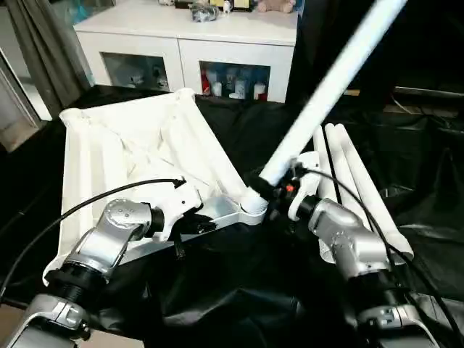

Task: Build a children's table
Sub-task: Move to table

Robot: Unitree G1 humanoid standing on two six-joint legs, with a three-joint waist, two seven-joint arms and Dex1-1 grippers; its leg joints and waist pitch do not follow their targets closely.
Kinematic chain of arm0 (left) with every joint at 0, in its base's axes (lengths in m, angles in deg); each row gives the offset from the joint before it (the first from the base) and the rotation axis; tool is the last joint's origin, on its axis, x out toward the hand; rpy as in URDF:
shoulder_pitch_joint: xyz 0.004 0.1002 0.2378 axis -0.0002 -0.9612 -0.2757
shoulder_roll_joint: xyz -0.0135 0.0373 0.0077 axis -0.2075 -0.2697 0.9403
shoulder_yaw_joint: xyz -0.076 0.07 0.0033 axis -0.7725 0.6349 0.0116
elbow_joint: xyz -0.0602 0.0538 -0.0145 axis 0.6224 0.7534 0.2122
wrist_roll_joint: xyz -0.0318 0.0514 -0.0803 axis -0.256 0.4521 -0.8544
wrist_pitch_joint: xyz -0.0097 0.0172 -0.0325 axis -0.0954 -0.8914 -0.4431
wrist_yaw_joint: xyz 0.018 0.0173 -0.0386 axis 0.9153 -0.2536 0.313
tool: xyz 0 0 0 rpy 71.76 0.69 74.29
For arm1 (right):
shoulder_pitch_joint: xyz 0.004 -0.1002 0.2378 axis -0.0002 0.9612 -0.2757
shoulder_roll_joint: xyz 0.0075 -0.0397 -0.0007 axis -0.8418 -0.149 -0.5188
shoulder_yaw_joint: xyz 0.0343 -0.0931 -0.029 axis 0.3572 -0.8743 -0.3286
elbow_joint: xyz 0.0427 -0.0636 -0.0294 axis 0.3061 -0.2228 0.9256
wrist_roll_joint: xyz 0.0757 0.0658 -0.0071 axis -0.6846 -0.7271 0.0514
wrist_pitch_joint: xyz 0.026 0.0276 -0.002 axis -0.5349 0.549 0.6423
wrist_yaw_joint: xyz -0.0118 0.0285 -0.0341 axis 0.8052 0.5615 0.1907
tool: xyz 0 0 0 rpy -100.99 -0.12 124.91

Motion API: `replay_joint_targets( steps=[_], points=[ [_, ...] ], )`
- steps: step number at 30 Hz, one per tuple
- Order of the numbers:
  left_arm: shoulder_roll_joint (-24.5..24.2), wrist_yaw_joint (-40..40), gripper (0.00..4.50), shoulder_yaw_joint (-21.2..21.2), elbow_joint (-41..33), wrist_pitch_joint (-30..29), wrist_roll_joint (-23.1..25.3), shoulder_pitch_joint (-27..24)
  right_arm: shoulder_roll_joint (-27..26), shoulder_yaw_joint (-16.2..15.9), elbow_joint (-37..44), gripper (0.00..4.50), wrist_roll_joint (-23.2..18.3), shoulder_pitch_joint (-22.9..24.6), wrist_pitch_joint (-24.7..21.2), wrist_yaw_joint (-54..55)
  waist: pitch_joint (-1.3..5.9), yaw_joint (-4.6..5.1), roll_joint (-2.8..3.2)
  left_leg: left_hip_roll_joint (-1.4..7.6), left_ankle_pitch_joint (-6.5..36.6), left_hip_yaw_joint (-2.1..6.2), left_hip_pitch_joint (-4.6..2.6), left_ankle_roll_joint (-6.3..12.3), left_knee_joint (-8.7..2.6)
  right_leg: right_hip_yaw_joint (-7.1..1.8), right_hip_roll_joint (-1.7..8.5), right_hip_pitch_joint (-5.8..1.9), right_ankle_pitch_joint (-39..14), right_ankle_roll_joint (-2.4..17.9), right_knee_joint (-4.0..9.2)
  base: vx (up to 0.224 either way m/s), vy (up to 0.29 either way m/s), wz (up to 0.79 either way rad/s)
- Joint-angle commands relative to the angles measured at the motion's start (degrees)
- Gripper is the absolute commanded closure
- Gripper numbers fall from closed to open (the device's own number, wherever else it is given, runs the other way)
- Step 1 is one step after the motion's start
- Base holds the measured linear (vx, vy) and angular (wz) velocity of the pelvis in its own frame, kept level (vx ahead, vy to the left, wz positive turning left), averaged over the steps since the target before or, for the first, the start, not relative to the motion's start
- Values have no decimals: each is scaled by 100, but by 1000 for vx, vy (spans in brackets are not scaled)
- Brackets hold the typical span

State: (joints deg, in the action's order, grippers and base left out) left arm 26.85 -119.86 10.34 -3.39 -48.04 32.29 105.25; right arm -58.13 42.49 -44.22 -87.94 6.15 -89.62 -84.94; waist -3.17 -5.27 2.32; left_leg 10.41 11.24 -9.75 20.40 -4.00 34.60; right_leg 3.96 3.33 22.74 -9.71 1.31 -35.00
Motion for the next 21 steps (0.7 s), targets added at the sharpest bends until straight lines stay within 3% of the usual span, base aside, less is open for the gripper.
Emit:
replay_joint_targets(
  steps=[1, 2, 3, 4, 5, 6, 7, 8, 9, 11, 12, 15, 16, 17, 18, 21],
  points=[
    [-112, 121, 450, -5, 63, 68, 259, 149, 194, -360, -42, 259, 398, 126, -173, -77, 332, 32, 52, 237, 1785, 133, -99, -88, -476, -295, 503, -162, -2940, 630, 609, 0, 0, 0],
    [-117, 116, 450, 6, 62, 85, 270, 144, 213, -440, -47, 259, 448, 76, -174, -121, 332, 41, 15, 243, 1733, 128, -84, -77, -485, -294, 497, -169, -2914, 608, 609, 0, 0, 0],
    [-119, 113, 450, 10, 58, 89, 272, 139, 219, -471, -64, 259, 463, 43, -181, -149, 331, 33, 35, 243, 1734, 132, -86, -75, -482, -296, 503, -164, -2931, 611, 601, 0, 0, 0],
    [-120, 111, 450, 14, 54, 92, 275, 134, 226, -503, -81, 259, 479, 10, -189, -177, 330, 40, 32, 243, 1727, 132, -75, -65, -483, -297, 511, -167, -2993, 590, 606, 0, 0, 0],
    [-122, 104, 450, 27, 51, 104, 278, 124, 242, -557, -110, 259, 502, -41, -191, -222, 327, 47, -11, 244, 1723, 126, -72, -53, -483, -299, 510, -164, -3020, 575, 617, 0, 0, 0],
    [-126, 99, 450, 35, 40, 113, 278, 110, 257, -609, -149, 259, 524, -91, -198, -269, 327, 39, 5, 242, 1716, 133, -75, -51, -482, -297, 516, -165, -3043, 573, 611, 0, 0, 0],
    [-125, 84, 450, 56, -18, 112, 276, 58, 314, -734, -257, 259, 595, -189, -200, -421, 323, 60, -88, 243, 1698, 122, -61, -26, -485, -292, 508, -168, -3094, 547, 624, 0, 0, 0],
    [-126, 77, 450, 59, -39, 106, 273, 42, 340, -800, -311, 259, 629, -230, -211, -514, 321, 47, -38, 246, 1664, 134, -65, -22, -484, -295, 524, -161, -3136, 554, 605, 0, 0, 0],
    [-126, 77, 450, 60, -41, 106, 273, 40, 343, -807, -316, 259, 632, -234, -212, -524, 314, 55, -24, 245, 1718, 128, -76, -21, -479, -296, 521, -142, -3220, 523, 632, 0, 0, 0],
    [-153, 29, 450, 71, -137, 90, 259, -29, 406, -946, -401, 259, 718, -286, -201, -692, 316, 61, -116, 253, 1700, 129, -61, -14, -489, -293, 526, -156, -3257, 488, 630, 0, 0, 0],
    [-174, 2, 450, 77, -181, 87, 254, -60, 425, -999, -445, 259, 740, -307, -208, -774, 324, 50, -73, 257, 1667, 137, -62, -16, -491, -301, 532, -151, -3204, 498, 610, 0, 0, 0],
    [-206, -39, 450, 81, -242, 94, 239, -103, 462, -1090, -509, 259, 770, -329, -178, -886, 326, 56, -79, 275, 1691, 135, -65, -33, -507, -309, 518, -139, -3034, 528, 603, 0, 0, 0],
    [-229, -85, 450, 89, -286, 96, 227, -126, 479, -1124, -572, 259, 799, -347, -154, -958, 334, 64, -89, 276, 1713, 137, -64, -55, -514, -308, 512, -148, -2905, 563, 586, 0, 0, 0],
    [-263, -143, 450, 109, -359, 95, 220, -161, 509, -1163, -651, 259, 840, -363, -89, -1042, 302, 74, -163, 283, 1729, 135, -45, -45, -531, -315, 517, -144, -2827, 601, 578, 0, 0, 0],
    [-263, -143, 450, 109, -359, 95, 220, -161, 509, -1163, -651, 259, 840, -363, -89, -1042, 318, 69, -141, 283, 1738, 143, -50, -47, -526, -317, 525, -152, -2795, 633, 556, 0, 0, 0],
    [-367, -317, 450, 167, -538, 109, 200, -235, 574, -1249, -822, 259, 887, -426, 19, -1246, 282, 89, -159, 282, 1860, 136, -56, -39, -535, -326, 521, -133, -2826, 651, 566, 0, 0, 0]
  ],
)
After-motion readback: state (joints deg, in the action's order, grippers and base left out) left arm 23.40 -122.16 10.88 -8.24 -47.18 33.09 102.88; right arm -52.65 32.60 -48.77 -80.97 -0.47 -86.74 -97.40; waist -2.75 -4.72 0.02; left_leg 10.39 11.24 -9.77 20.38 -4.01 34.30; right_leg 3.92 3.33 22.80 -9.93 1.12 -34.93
